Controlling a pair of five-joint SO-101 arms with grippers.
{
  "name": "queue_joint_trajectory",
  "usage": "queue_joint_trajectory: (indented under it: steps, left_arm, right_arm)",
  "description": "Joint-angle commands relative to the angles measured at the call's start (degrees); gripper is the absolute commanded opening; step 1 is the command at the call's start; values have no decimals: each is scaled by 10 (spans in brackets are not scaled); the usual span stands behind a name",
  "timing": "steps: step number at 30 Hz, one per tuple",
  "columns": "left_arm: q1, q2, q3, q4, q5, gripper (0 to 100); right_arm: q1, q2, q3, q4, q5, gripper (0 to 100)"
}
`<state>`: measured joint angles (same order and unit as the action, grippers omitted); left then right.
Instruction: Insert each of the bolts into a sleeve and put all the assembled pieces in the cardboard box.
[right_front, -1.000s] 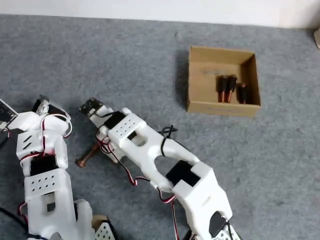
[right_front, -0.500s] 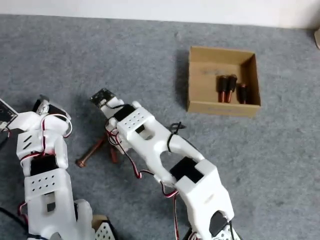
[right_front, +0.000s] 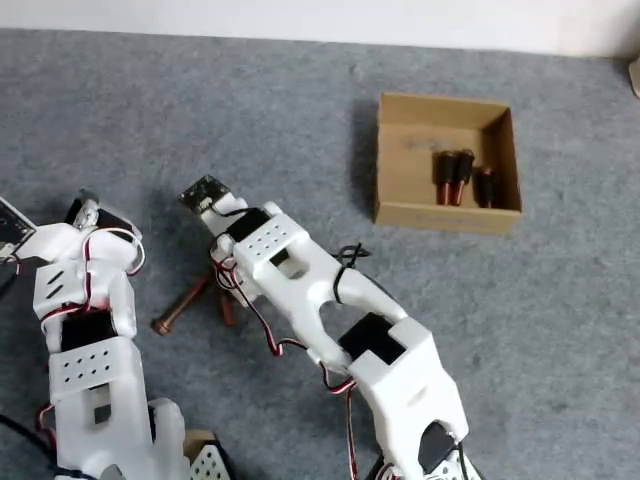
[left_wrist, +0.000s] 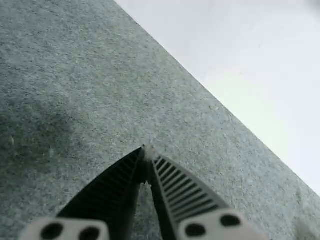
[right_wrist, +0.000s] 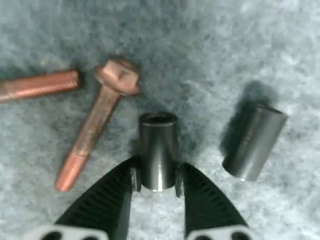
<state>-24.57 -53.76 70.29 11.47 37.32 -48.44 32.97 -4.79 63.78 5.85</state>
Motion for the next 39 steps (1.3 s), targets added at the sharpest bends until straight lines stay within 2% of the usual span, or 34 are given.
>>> queue_joint_trajectory:
  steps: [1, 5, 10, 23, 35, 37, 39]
  left_arm:
    - [-1, -14, -33, 3, 4, 6]
    - [-4, -14, -33, 3, 4, 6]
    - [-5, -14, -33, 3, 4, 6]
    - [-5, -15, -34, 3, 4, 6]
    - [-5, -15, -33, 3, 4, 6]
    - [-5, -15, -33, 3, 4, 6]
    - [-5, -15, -33, 3, 4, 6]
  right_arm:
    - [-4, 15, -9, -38, -1, 28]
    - [-4, 15, -21, -40, -1, 40]
    - [-4, 15, -34, -40, -2, 156]
    - [17, 32, -41, -71, 2, 155]
    - [19, 167, -260, 77, 2, 153]
    - [19, 185, -289, 96, 2, 114]
    - [19, 198, -313, 112, 0, 29]
